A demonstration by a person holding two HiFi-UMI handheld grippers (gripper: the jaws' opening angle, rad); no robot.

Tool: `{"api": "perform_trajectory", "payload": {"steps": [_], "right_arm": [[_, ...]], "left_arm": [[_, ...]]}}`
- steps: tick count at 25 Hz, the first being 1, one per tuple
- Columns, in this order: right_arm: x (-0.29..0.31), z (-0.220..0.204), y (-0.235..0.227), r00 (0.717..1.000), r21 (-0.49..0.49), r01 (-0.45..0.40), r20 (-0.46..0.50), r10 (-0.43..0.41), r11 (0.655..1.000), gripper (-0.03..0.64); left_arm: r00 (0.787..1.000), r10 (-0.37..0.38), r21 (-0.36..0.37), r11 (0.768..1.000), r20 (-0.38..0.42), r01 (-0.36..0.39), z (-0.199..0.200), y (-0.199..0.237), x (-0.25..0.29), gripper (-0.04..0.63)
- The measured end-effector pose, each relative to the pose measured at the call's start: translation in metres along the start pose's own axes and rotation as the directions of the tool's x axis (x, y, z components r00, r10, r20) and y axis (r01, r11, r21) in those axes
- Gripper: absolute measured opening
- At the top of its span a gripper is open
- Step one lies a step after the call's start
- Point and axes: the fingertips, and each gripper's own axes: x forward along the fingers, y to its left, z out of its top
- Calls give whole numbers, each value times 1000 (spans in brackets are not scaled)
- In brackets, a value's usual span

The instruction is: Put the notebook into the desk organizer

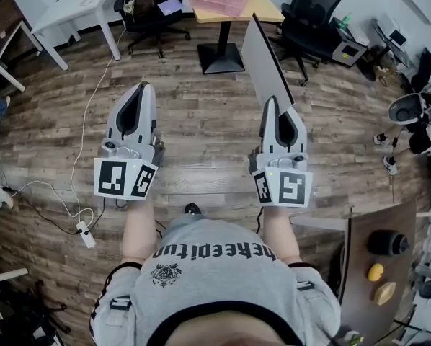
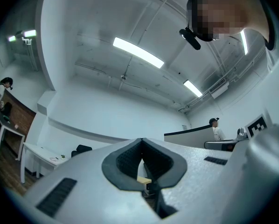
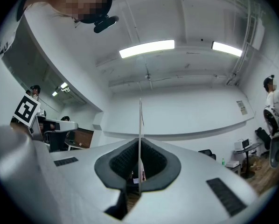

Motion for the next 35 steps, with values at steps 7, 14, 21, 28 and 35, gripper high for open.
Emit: {"api": "perform_trajectory", "payload": {"steps": [7, 14, 21, 28, 35], "right_arm": [[34, -21, 18, 1000, 7, 20, -21, -19, 1000, 9], [57, -36, 35, 999, 27, 22, -43, -21, 999, 9], [96, -51, 38, 999, 19, 20, -49, -19, 1000, 9], [171, -71, 32, 1000, 23, -1, -27, 2, 1000, 9], [254, -86, 14, 1000, 33, -20, -9, 20, 999, 9]], "left_arm": [[999, -45, 12, 999, -8, 45, -11, 32, 19, 3], [998, -45, -5, 999, -32, 45, -29, 62, 29, 3], [1000, -17, -18, 1000, -22, 16, -41, 98, 49, 3], [1000, 12, -2, 1000, -6, -12, -55, 141, 99, 3], [999, 38, 20, 999, 6, -38, -64, 181, 165, 3]]}}
